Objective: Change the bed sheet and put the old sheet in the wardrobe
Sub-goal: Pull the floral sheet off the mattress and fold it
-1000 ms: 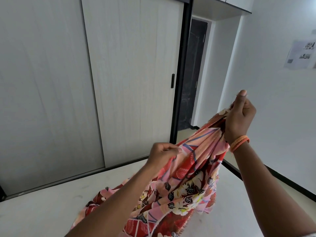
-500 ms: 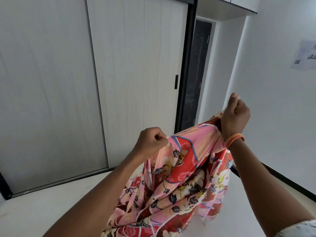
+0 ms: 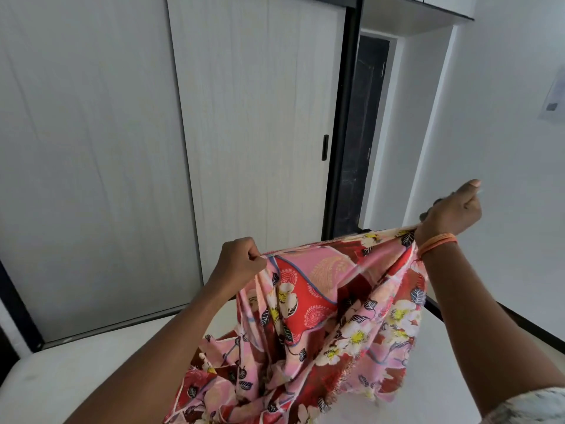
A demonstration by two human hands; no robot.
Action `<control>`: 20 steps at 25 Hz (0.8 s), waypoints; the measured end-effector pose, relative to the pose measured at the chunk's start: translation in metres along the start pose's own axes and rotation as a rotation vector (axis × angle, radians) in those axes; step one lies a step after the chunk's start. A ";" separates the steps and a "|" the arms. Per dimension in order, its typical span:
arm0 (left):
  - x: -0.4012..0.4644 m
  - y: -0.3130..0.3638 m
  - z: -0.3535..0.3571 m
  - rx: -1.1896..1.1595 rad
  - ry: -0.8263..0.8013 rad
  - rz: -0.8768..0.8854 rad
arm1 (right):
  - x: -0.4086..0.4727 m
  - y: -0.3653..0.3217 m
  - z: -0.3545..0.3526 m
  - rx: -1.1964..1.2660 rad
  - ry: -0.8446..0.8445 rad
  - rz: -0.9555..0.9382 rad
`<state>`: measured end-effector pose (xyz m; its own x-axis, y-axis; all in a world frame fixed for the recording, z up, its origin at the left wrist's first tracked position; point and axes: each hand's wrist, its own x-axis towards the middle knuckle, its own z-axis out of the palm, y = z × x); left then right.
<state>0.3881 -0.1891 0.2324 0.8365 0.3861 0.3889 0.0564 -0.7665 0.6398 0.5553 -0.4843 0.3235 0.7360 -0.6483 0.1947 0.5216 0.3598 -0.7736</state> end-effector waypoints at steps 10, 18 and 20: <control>-0.001 -0.008 0.000 0.020 0.114 0.041 | -0.001 0.005 0.000 -0.006 -0.017 0.023; 0.015 0.020 -0.003 -0.315 0.065 -0.171 | -0.019 0.006 -0.019 -0.558 -0.141 -0.343; 0.018 0.034 -0.005 -0.532 0.018 -0.209 | -0.051 0.006 -0.025 -0.785 -0.411 -0.599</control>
<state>0.4025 -0.2052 0.2647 0.8272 0.5143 0.2261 -0.0660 -0.3108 0.9482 0.5096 -0.4659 0.2936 0.6176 -0.2479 0.7464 0.5303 -0.5697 -0.6279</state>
